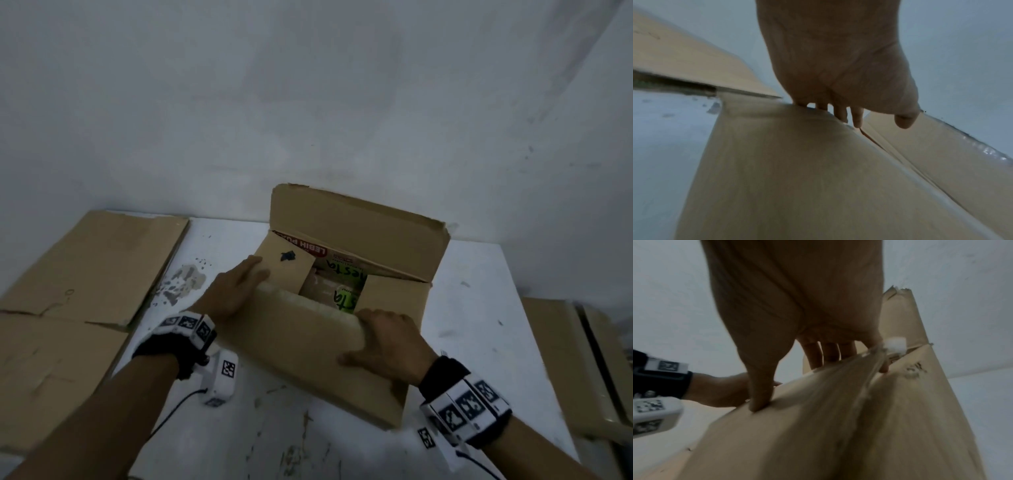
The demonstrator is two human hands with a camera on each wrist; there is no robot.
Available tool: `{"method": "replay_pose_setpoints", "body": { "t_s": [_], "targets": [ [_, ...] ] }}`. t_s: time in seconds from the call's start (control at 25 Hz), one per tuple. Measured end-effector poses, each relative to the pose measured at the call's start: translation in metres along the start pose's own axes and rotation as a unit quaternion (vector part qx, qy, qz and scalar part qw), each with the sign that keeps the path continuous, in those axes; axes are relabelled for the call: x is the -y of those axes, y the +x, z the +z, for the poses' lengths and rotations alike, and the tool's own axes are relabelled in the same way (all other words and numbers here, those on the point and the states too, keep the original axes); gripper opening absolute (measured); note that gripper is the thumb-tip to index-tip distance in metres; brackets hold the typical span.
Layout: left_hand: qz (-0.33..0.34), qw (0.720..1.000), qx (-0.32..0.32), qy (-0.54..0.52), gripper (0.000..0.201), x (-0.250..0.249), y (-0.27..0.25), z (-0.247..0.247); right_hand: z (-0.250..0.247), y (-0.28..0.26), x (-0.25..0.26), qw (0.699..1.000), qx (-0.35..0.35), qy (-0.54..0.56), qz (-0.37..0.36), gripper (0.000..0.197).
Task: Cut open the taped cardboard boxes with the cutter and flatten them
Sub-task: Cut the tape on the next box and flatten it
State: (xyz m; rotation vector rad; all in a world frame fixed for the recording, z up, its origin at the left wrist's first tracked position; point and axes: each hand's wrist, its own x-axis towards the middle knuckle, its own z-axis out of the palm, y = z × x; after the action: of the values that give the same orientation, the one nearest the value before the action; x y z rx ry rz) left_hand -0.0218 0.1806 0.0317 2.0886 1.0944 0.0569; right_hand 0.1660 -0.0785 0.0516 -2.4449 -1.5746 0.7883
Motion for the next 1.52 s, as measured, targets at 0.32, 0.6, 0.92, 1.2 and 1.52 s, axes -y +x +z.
{"method": "replay_pose_setpoints", "body": {
  "t_s": [0.32,0.6,0.92,1.2,1.52],
  "targets": [
    [-0.164,0.961,0.213,-0.062,0.075,-0.081,-0.014,-0.066,-0.024,-0.077,0.039,0.981,-0.017,0.085,-0.176,0.038],
    [-0.136,0.91,0.355,0.167,0.128,-0.071,-0.013,-0.1,-0.017,-0.092,0.04,0.979,-0.042,0.086,-0.178,0.027],
    [-0.094,0.943,0.304,0.094,0.123,-0.031,-0.026,-0.115,-0.015,-0.099,0.061,0.983,-0.071,0.038,-0.165,0.04],
    [-0.109,0.894,0.405,0.161,0.104,0.017,-0.042,-0.09,0.011,-0.101,0.1,0.978,0.043,-0.074,-0.192,0.053],
    [0.016,0.915,0.35,0.2,0.15,0.058,-0.047,-0.056,0.102,-0.083,0.095,0.957,0.069,-0.165,-0.229,0.038]
  ]
}}
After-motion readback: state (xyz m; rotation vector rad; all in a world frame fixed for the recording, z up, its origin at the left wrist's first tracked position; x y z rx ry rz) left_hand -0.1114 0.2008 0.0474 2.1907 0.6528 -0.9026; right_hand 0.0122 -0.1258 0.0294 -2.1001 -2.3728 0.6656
